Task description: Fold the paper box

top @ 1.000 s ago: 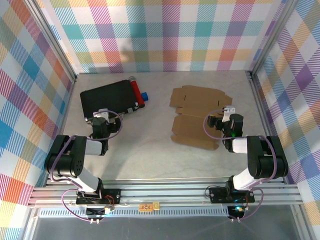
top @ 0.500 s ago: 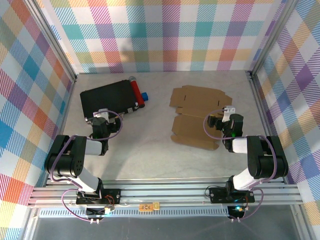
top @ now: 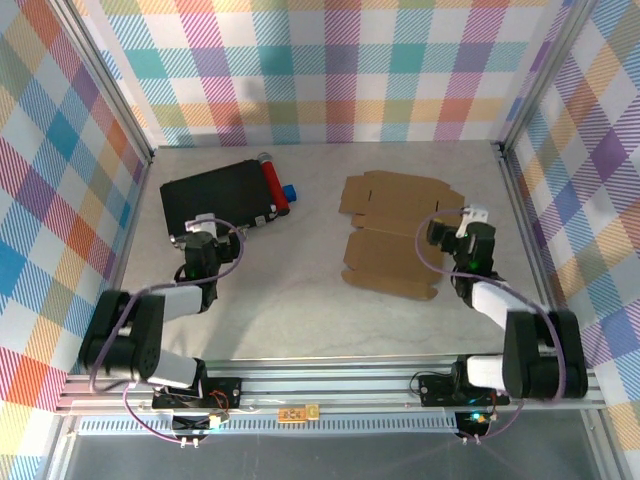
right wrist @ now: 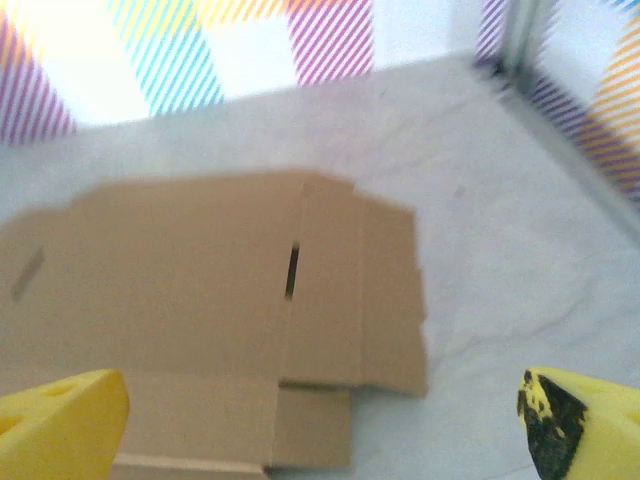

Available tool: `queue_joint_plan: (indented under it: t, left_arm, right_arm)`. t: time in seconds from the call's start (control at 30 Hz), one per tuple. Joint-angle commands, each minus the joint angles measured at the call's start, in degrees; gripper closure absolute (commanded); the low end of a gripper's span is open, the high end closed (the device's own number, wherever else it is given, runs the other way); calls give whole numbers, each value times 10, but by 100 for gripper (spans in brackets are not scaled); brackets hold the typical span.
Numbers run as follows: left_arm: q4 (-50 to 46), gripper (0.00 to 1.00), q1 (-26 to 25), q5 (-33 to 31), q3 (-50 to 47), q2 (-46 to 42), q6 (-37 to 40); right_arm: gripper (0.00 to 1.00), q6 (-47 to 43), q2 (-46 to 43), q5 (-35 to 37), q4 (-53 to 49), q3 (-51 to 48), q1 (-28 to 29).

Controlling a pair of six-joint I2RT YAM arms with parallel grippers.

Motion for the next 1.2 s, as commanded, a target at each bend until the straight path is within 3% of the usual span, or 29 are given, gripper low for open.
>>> queue_joint_plan:
  t: [0.0, 0.03, 0.1, 0.13, 0.17, 0.2, 0.23, 0.27, 0.3, 0.33, 0.43, 0.63, 0.83, 0.93, 1.03, 1.17]
  left_arm:
    - [-65, 0, -57, -114, 69, -104, -11]
    - [-115, 0, -80, -162, 112, -120, -50]
    - [-374, 0, -82, -209, 241, -129, -290]
    - [-573, 0, -76, -205, 321, -116, -436]
    - [-717, 0, -72, -196, 396, -97, -533]
    - [-755, 0, -69, -172, 432, -78, -560]
    - [-723, 0, -55, -72, 442, -62, -532]
    - [-686, 8, -41, 34, 443, -48, -520]
    - [-667, 12, -40, 92, 441, -38, -537]
    - [-639, 15, -50, 144, 429, -29, -568]
    - [-549, 25, -107, 230, 380, -10, -634]
    - [-559, 44, -249, 253, 438, 98, -621]
    - [-537, 65, -316, 310, 532, 263, -637]
    - [-550, 65, -341, 322, 580, 323, -655]
    - [-560, 61, -359, 328, 566, 337, -733]
    - [-452, 56, -387, 348, 480, 315, -851]
  right_arm:
    - [1, 60, -85, 70, -150, 139, 19]
    - [1, 69, -92, 77, -189, 196, 27]
    - [1, 193, -72, 95, -328, 324, 29]
    - [1, 292, -44, 85, -461, 403, 24]
    - [1, 348, -21, 85, -573, 467, 24]
    - [1, 427, -2, 81, -669, 511, 24]
    - [1, 419, 10, 13, -675, 531, 14]
    - [1, 351, 17, -80, -637, 529, 14]
    - [1, 327, 24, -128, -634, 530, 21]
    - [1, 341, 33, -131, -675, 536, 35]
    - [18, 366, 42, -179, -725, 490, 47]
    - [33, 332, 43, -243, -713, 367, 17]
    - [35, 345, 84, -272, -681, 310, -30]
    - [31, 360, 96, -284, -679, 285, -39]
    - [28, 372, 95, -304, -653, 251, -49]
    - [38, 375, 145, -346, -604, 246, -48]
